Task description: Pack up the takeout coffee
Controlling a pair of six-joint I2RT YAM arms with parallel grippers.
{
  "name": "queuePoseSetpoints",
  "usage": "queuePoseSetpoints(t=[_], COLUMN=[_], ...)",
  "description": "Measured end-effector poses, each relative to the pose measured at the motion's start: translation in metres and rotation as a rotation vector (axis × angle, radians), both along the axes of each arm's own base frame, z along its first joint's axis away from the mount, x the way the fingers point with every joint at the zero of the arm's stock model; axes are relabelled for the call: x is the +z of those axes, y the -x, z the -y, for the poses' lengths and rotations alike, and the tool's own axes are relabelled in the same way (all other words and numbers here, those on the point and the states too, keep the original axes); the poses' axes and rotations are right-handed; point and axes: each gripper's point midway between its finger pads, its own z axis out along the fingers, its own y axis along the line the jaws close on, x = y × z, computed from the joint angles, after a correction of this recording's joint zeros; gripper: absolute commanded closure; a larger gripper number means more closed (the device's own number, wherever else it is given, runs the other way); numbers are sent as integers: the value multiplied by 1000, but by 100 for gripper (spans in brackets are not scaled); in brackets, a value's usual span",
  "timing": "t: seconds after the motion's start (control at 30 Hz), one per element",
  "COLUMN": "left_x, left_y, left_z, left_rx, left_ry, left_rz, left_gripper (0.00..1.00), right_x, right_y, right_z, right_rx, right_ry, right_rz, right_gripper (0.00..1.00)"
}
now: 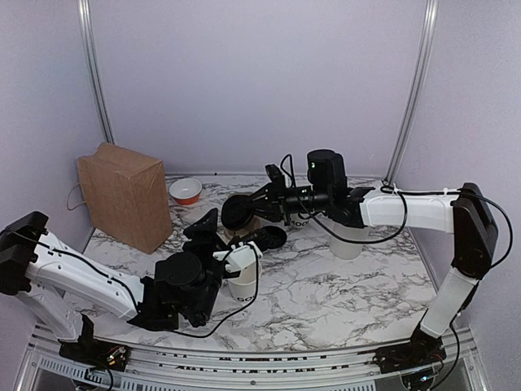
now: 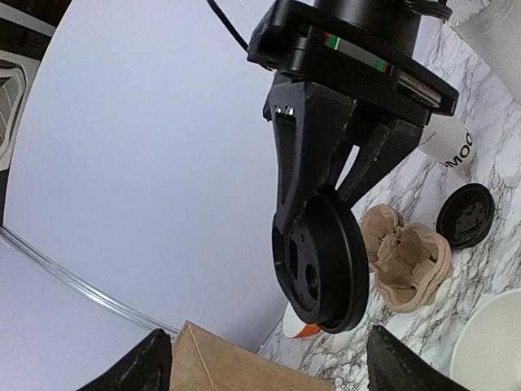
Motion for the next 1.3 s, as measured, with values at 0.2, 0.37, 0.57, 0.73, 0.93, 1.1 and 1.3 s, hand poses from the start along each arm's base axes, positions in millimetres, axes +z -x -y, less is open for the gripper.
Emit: queuePoseSetpoints(t=[0.2, 0.37, 0.57, 0.73, 0.93, 1.1, 1.3], left_x=[-3, -1, 12, 14, 18, -1, -46], left_y=[8, 14, 19, 1, -37, -63, -74], left_z=[-9, -20, -29, -53, -98, -119, -122], left_rx=[-23, -69, -135, -118, -46, -2, 38], left_ry=[90, 225, 453, 662, 956, 1134, 1246], left_rz=[-79, -183, -333, -465, -590, -750, -991], left_gripper=[7, 4, 3, 2, 1, 1, 2], right_x=[-8, -14, -9, -7, -21, -36, -40], right_y=[-4, -3, -3, -1, 6, 13, 22], right_z=[4, 9, 15, 17, 23, 29, 27], right_rx=[-25, -39, -52, -48, -39, -29, 1], right_ry=[13, 25, 25, 35, 69, 105, 114], right_rz=[-2, -1, 34, 63, 49, 19, 8], right_gripper=[90, 90, 90, 90, 90, 90, 90])
